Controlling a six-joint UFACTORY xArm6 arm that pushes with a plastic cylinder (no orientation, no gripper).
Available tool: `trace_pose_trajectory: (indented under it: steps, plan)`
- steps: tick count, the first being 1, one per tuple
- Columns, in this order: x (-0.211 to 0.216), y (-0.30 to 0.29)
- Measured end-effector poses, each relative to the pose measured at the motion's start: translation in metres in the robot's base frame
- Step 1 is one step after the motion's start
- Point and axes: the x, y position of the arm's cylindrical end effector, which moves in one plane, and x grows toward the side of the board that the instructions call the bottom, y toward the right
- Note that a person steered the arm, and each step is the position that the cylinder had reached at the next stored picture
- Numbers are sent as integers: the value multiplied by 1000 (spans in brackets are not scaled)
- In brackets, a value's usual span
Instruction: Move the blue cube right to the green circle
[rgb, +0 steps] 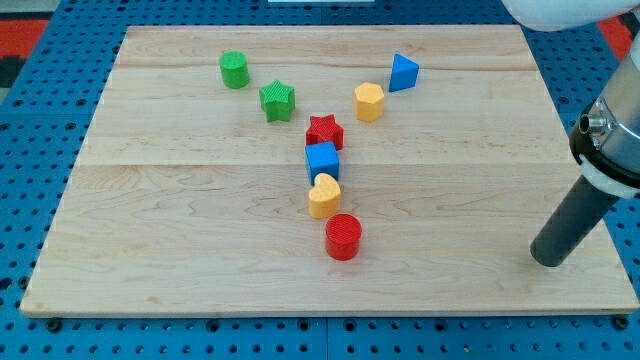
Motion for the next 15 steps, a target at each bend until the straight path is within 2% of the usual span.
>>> trace_pose_trajectory:
  steps: [3, 4, 5, 6, 7, 8, 9, 10, 11, 12, 14, 15]
  plan:
    - [-2, 4]
    - [11, -20]
    - [39, -92]
    - [37, -154]
    - [25, -194]
    - [-30, -199]
    - [-36, -242]
    - [-64, -304]
    - [-127, -332]
    - [-117, -285]
    - [-69, -129]
    - [-115, -167]
